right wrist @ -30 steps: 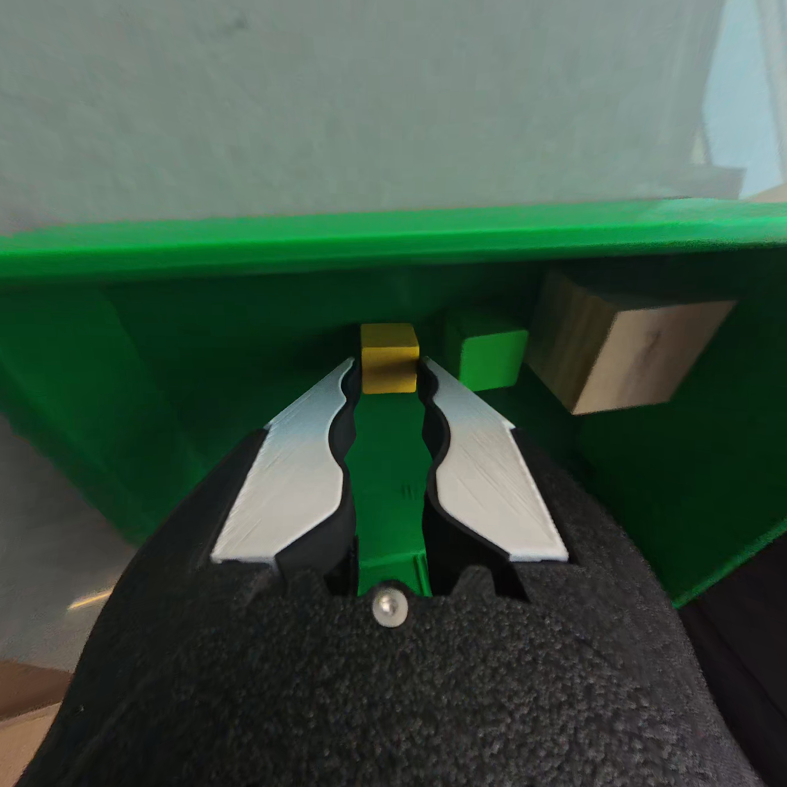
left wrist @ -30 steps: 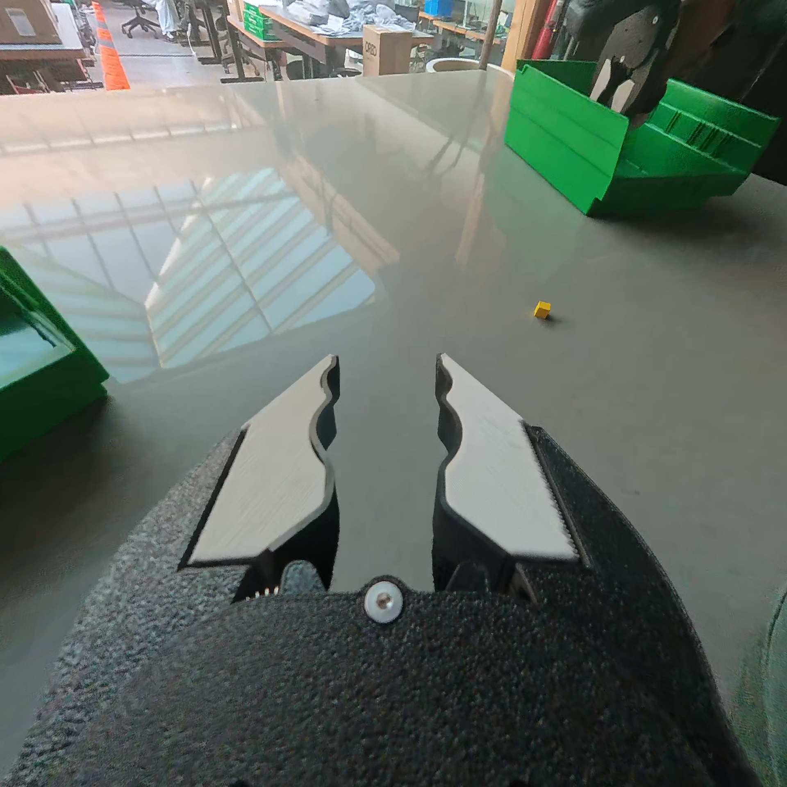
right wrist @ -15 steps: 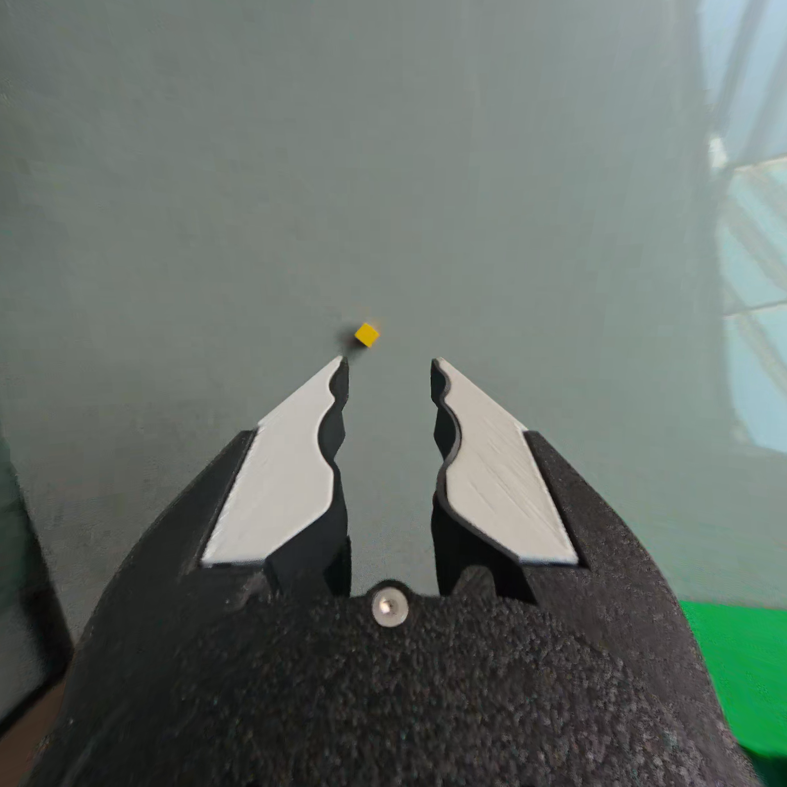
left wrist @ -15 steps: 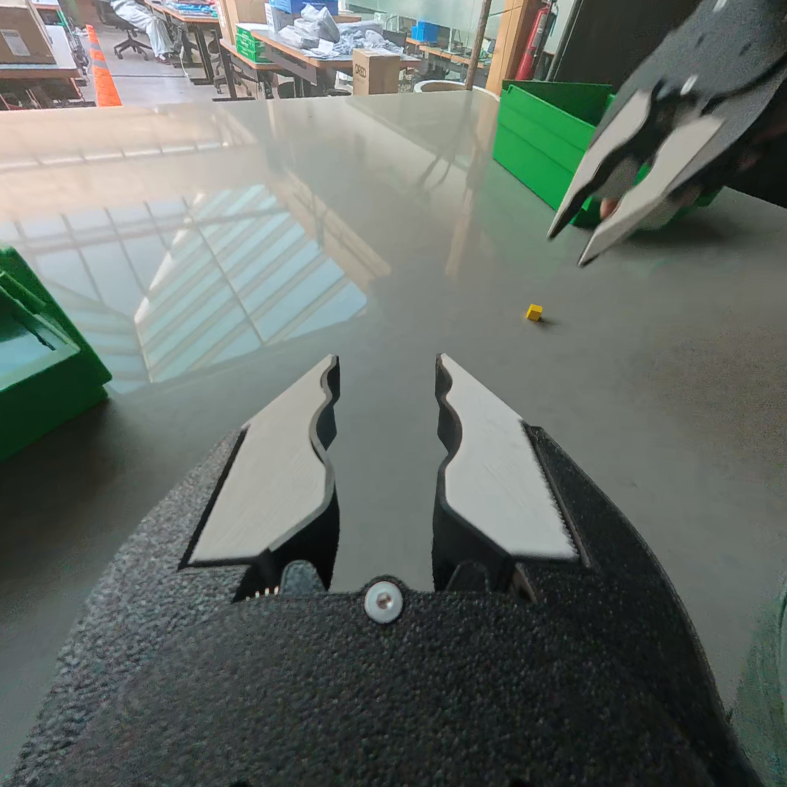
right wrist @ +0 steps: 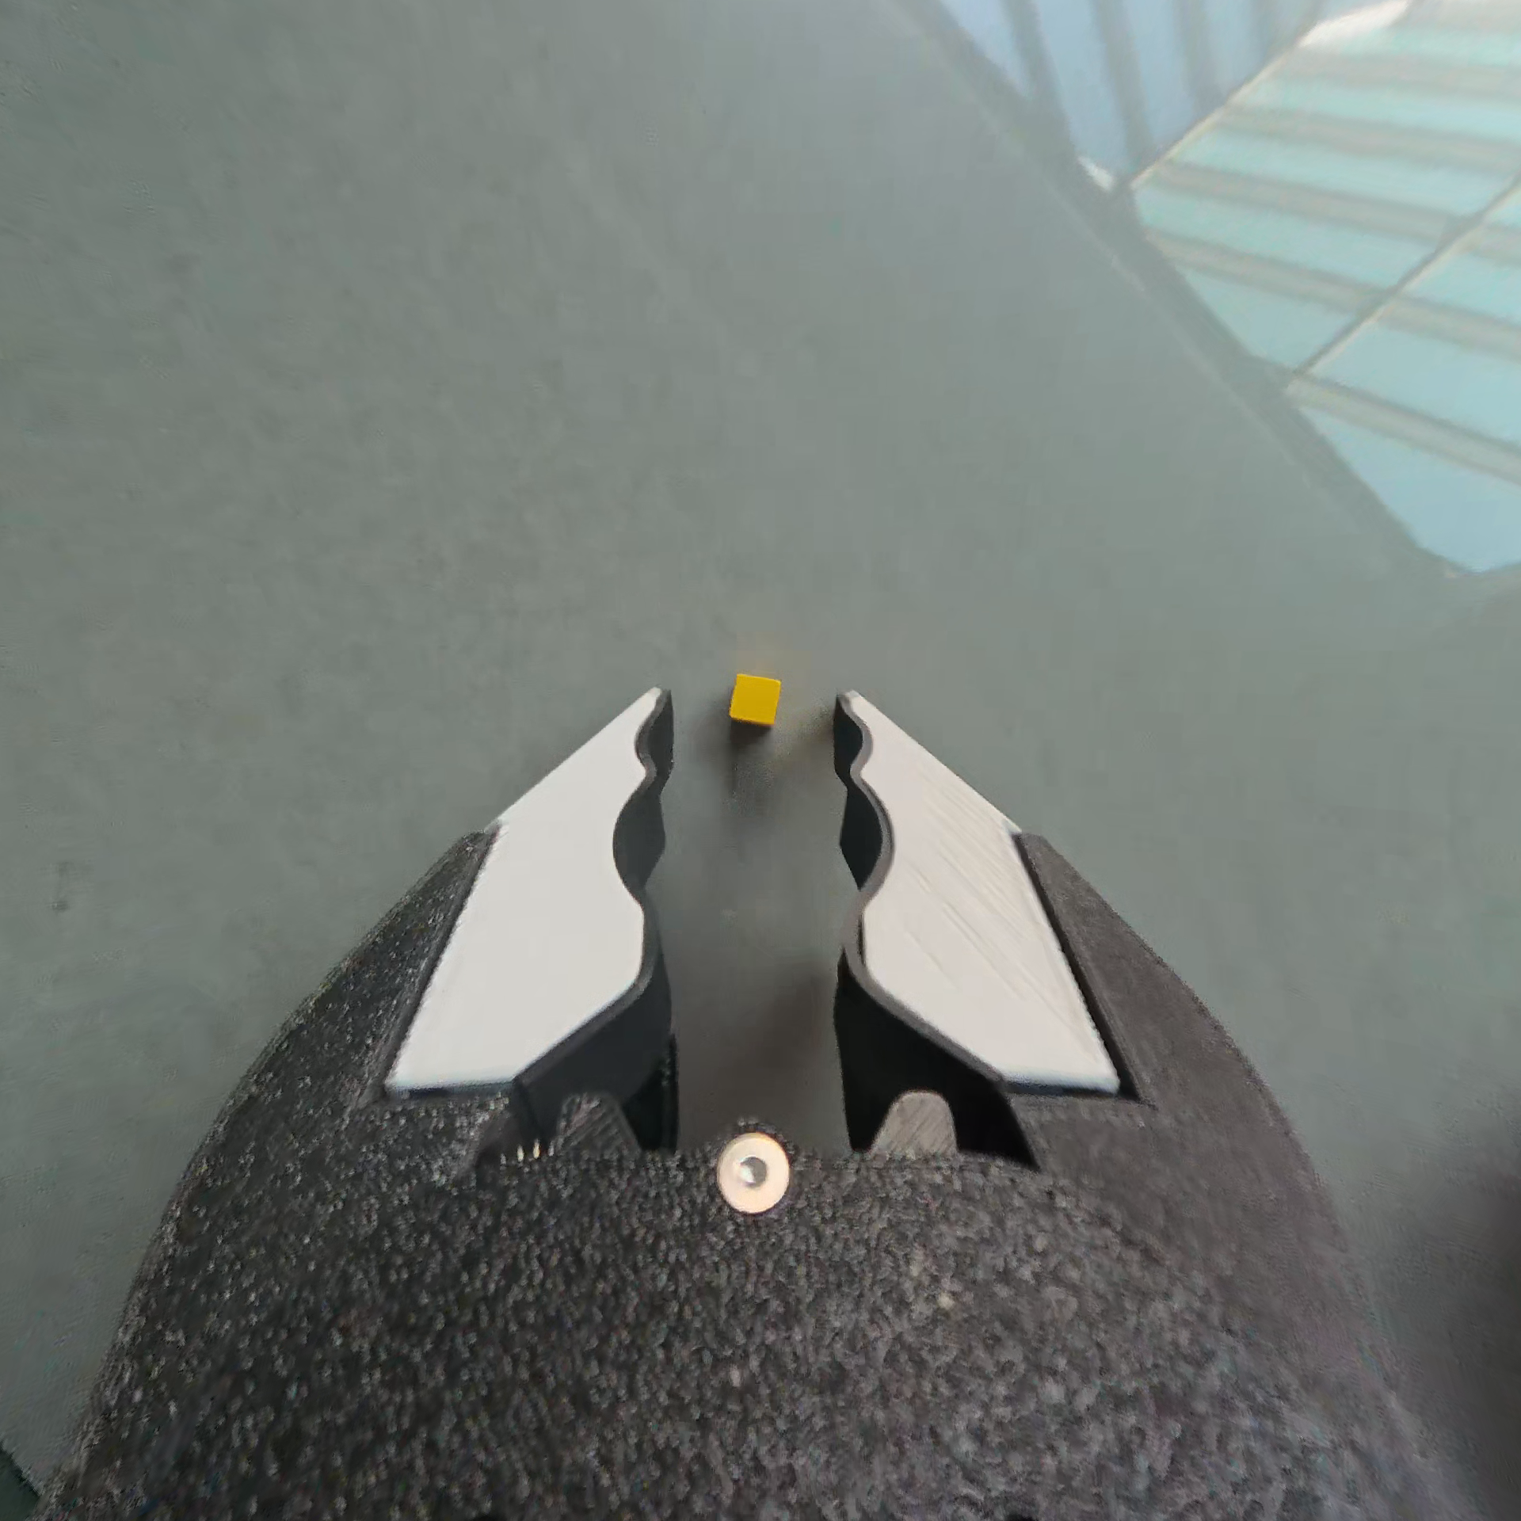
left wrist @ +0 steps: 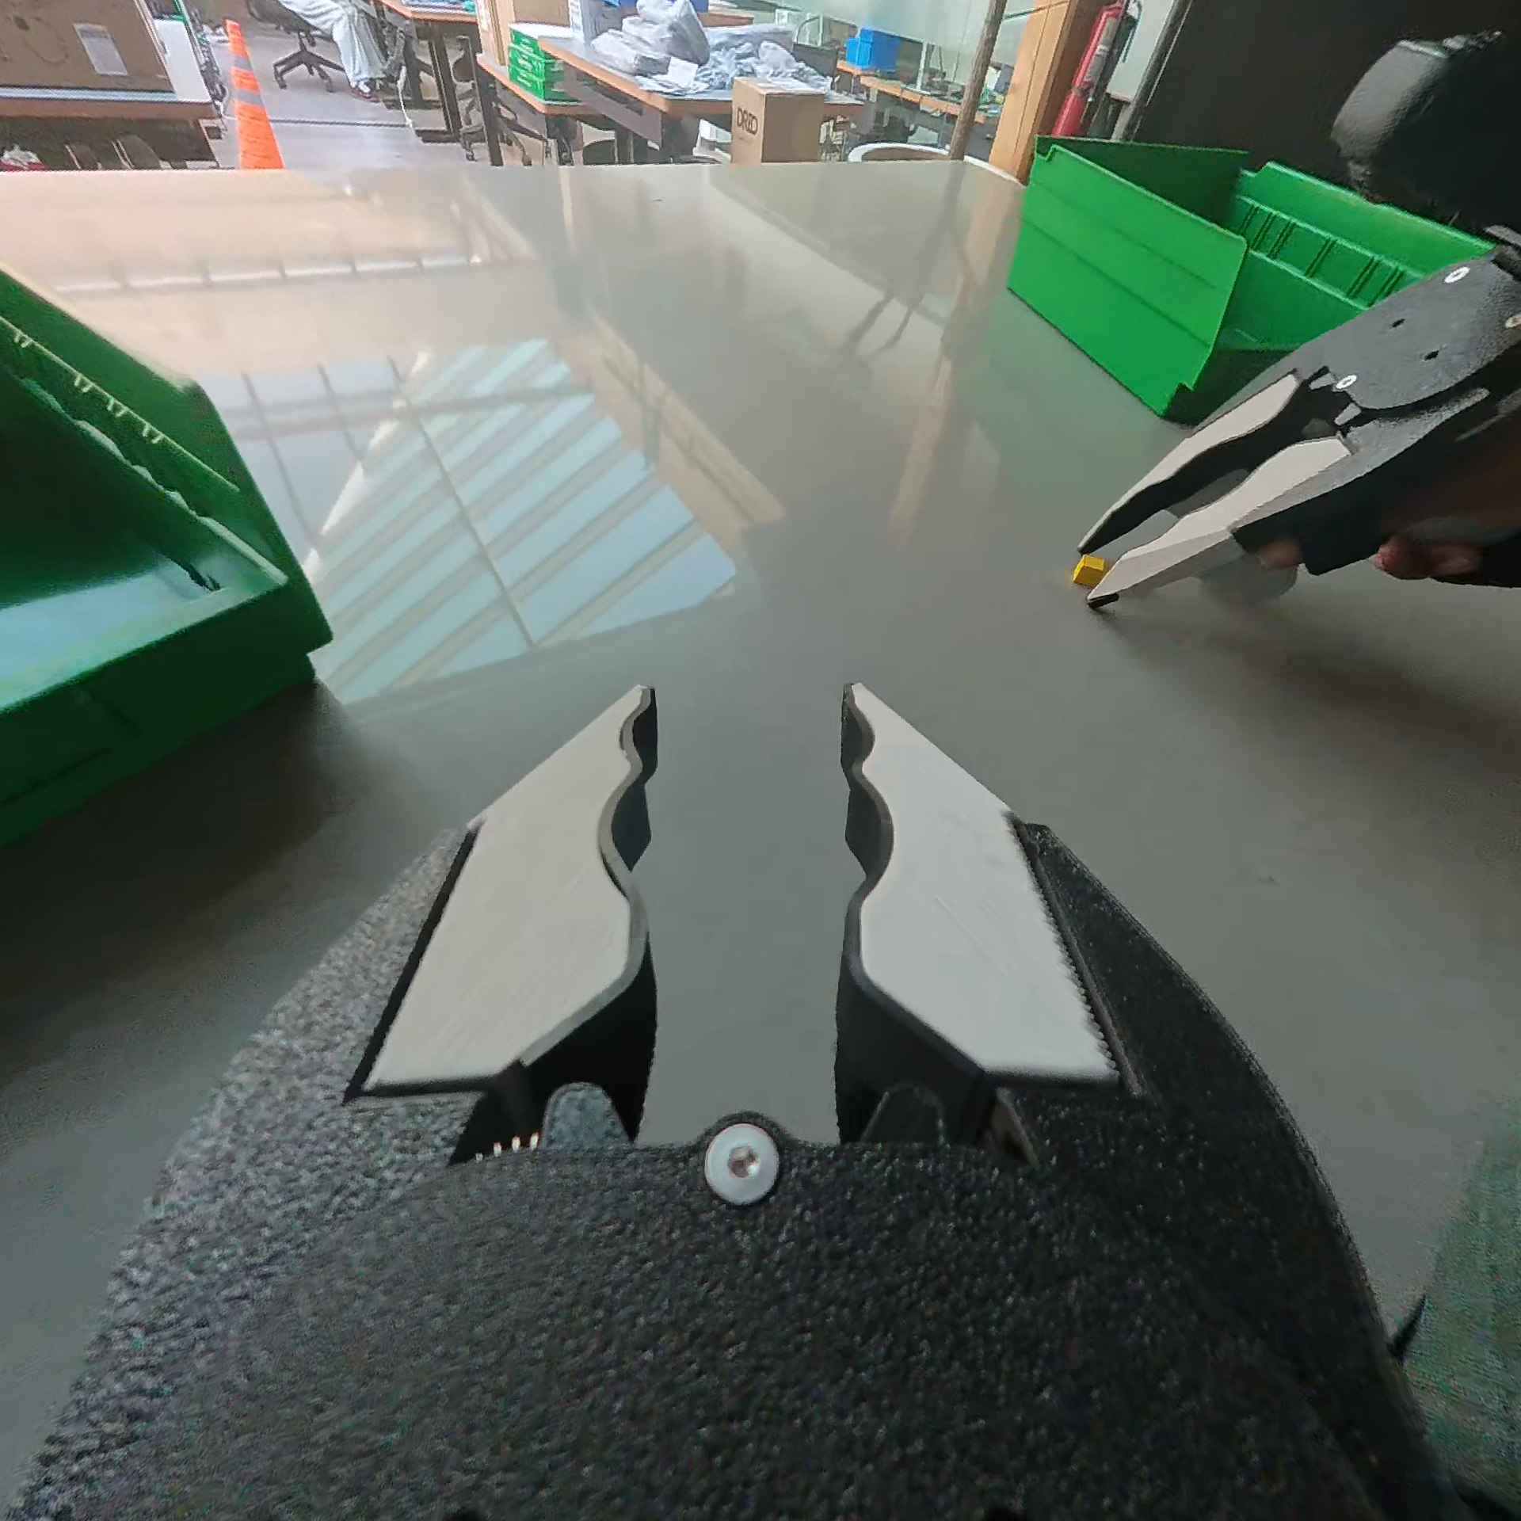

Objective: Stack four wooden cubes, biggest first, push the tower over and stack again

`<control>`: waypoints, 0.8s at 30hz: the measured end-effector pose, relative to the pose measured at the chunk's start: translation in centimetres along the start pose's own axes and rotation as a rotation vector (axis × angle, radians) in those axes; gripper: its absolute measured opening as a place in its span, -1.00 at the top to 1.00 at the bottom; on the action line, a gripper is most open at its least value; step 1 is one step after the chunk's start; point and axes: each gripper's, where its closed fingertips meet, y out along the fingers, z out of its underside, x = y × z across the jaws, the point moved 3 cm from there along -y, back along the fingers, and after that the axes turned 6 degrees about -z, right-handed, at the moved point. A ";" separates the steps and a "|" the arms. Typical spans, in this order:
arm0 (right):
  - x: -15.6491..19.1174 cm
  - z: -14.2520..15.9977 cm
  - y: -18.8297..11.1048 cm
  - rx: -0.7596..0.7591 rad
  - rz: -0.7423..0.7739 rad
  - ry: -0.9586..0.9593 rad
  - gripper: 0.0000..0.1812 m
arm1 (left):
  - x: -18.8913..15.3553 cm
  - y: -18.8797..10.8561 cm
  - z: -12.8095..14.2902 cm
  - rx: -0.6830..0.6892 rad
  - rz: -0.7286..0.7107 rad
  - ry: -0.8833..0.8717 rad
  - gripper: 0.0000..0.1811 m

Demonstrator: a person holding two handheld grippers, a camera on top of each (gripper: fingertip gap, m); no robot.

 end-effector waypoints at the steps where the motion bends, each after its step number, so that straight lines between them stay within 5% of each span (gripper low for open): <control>1: 0.0 0.1 -0.1 -0.006 0.005 0.010 0.58 | 0.1 0.1 0.0 -0.001 0.002 0.001 0.52; 7: 0.1 -0.3 -0.5 -0.076 0.014 -0.061 0.89 | 0.1 0.6 0.0 -0.005 0.021 -0.008 0.52; 11: -4.2 -4.6 -9.1 -0.255 -0.028 -0.123 0.89 | 0.1 0.4 -0.3 0.005 0.024 0.006 0.52; 16: -16.1 -5.6 -18.6 -0.177 0.079 -0.438 0.89 | 0.4 0.6 -0.3 0.019 0.017 0.013 0.52; 20: -25.5 -1.6 -17.9 -0.020 0.033 -0.307 0.89 | 0.1 1.0 -0.9 0.012 0.000 0.029 0.52; 24: -29.0 2.7 -13.2 0.135 -0.025 -0.245 0.88 | -0.1 1.3 -1.4 0.015 -0.036 0.038 0.51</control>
